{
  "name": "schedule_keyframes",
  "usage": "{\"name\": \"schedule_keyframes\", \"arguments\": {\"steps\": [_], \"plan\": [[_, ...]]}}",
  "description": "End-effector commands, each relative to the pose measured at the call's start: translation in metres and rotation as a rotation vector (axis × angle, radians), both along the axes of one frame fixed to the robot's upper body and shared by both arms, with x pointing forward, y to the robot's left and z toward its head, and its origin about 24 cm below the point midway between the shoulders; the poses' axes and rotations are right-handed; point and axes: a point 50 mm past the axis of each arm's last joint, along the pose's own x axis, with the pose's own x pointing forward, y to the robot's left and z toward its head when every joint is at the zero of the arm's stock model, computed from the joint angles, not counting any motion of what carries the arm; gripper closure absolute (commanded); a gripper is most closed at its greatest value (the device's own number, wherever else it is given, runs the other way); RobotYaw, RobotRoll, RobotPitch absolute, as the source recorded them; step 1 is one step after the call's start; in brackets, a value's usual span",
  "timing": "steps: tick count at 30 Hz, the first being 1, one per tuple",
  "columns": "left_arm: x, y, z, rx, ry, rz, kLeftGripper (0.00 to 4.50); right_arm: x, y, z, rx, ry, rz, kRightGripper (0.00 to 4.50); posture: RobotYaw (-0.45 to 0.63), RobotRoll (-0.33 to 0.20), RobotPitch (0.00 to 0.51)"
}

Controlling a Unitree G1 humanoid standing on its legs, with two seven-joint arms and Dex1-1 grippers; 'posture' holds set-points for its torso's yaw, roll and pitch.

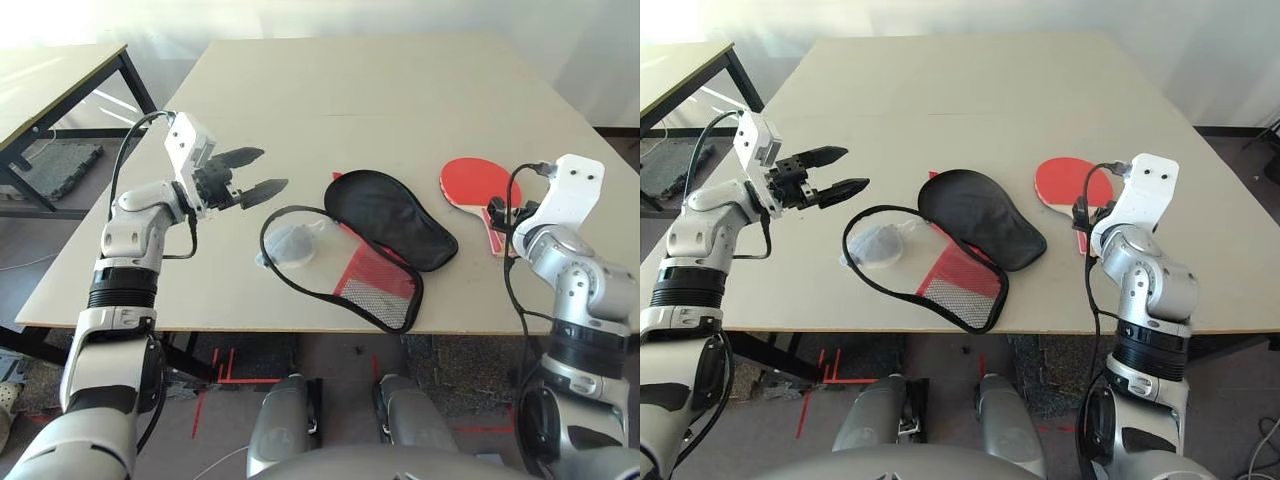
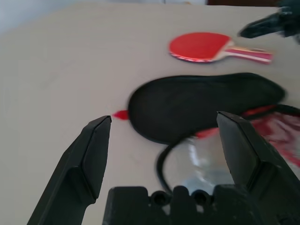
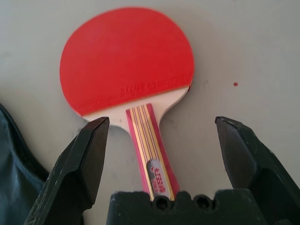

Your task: Store the ping-pong paddle in its case and zip it.

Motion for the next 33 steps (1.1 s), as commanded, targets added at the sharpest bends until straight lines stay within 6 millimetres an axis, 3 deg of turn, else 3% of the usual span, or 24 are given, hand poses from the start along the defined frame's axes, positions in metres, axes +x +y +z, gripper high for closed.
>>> {"name": "schedule_keyframes", "arguments": {"steps": [1,14,17,25,33], "plan": [[-0.007,-0.008,0.004,0.017,0.037,-0.099,0.00,0.001,-0.002,-0.008,0.017,0.050,-0.005,0.02,0.00,0.000,0.041],[-0.022,-0.030,0.004,0.010,0.089,-0.218,0.00,0.011,0.001,-0.020,-0.006,0.153,0.105,0.02,0.03,0.000,0.059],[-0.023,-0.031,0.002,0.012,0.094,-0.220,0.00,0.012,0.000,-0.019,-0.004,0.156,0.112,0.65,0.03,0.000,0.060],[-0.025,-0.030,-0.004,0.017,0.116,-0.226,0.00,0.008,-0.001,-0.022,0.033,0.200,0.134,3.60,0.03,0.000,0.059],[-0.024,-0.031,-0.005,0.023,0.122,-0.235,0.00,0.008,-0.001,-0.021,0.039,0.187,0.132,3.65,0.03,0.000,0.060]]}}
